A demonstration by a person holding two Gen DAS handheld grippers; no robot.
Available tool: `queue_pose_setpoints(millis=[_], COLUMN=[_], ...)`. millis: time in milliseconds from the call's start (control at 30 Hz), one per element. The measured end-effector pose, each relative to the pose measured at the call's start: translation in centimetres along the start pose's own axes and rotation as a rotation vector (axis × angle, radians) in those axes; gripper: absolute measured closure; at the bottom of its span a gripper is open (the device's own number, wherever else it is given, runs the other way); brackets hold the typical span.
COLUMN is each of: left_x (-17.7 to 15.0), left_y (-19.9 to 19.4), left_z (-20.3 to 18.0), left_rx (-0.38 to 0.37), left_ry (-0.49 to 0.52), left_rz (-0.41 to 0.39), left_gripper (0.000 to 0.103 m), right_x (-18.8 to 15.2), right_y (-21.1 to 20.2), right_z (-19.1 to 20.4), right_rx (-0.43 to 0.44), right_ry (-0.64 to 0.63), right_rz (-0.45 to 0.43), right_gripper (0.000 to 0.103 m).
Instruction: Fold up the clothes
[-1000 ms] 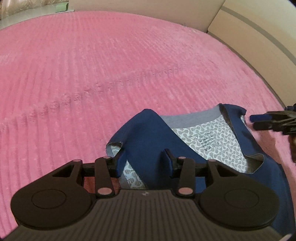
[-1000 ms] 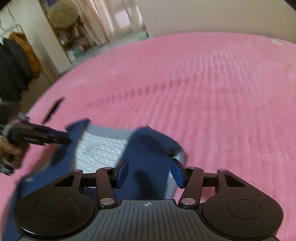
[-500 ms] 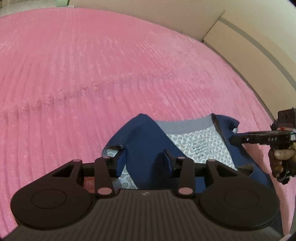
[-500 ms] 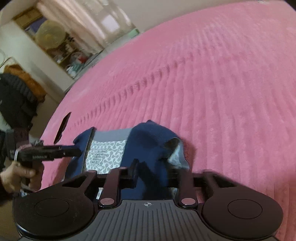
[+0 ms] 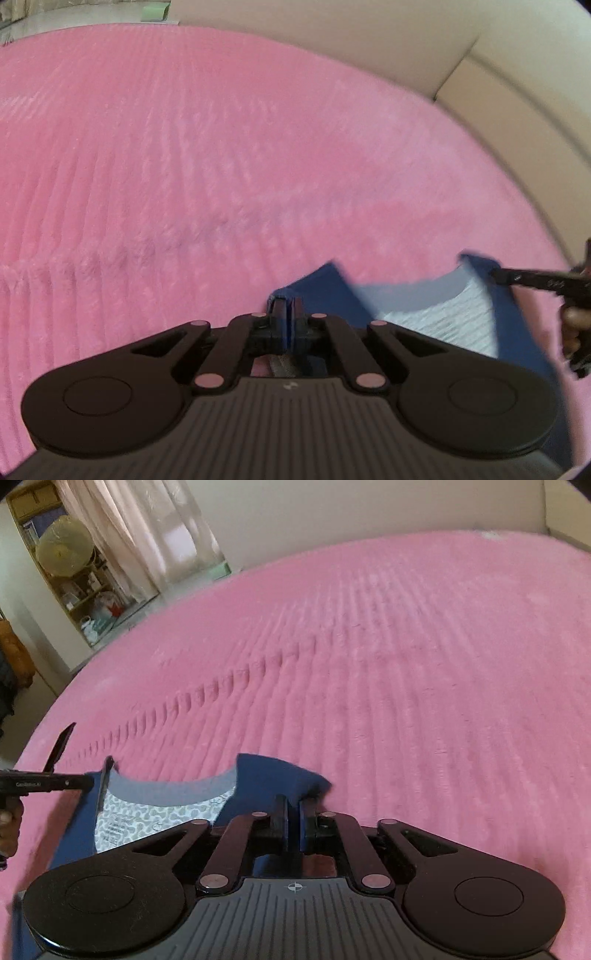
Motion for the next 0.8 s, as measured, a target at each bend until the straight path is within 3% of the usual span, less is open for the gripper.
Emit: queue_pose_setpoints(millis=[33,67,200,300,433,600,733,800], left_x=[-0.1,-0.1,-0.1,-0.3,-2.2,-8.6,-14.6,-18.5], left_y=[0.0,-0.3,-1.9,-3.6,-5.4,-6.4,-9.6,-11.0], left_z=[0.1,0.0,-0.5,-1.4,-4.3,-9.1,-10.2,-9.8], left_rx=[0.003,0.003,0.030,0.075,-0.005,-0.172,-0.215,-0.164], left_ry=[-0.003,-0.001,0.026,0.088,0.134,0.221,0.241,0.285], left_rz=[0.003,-0.002,-0.023,-0.055,-0.059,0.069,0.110,0.164], left_gripper=[0.100,0.099,0.098,0.095,0.093,0.086,0.086,0.085], right_x=[0.2,0.6,1.1,-1.5,-6.1,-12.0,-15.2,-17.1], right_y=[-0.5,-1.1,-4.2,-5.8,-7.5,-9.7,-12.5,-13.7], right_z=[-0.3,-0.4,1.3,3.2,4.8,6.7,6.4,6.1], right_rx=[-0.020,-0.023,0.050,0.116,0.167,0.231,0.230,0.206], right_ry=[0.011,0.016,-0.002,-0.031,-0.079,-0.139,-0.120,-0.139], right_rz=[-0.023,-0.047,-0.130,-0.113,-0.069,-0.013,-0.025,-0.042], right_gripper=[0.038,0.035,0.035,0.035,0.035,0.035,0.035,0.035])
Point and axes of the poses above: each gripper's, at about its wrist camera, not at the fingertips, and y roughly the way its jaws point, z to its left, x to its top, the point moved 9 cm from there along y, roughly the way its jaws point, and after that the axes turned 15 degrees about -x, right-handed, at the moved point
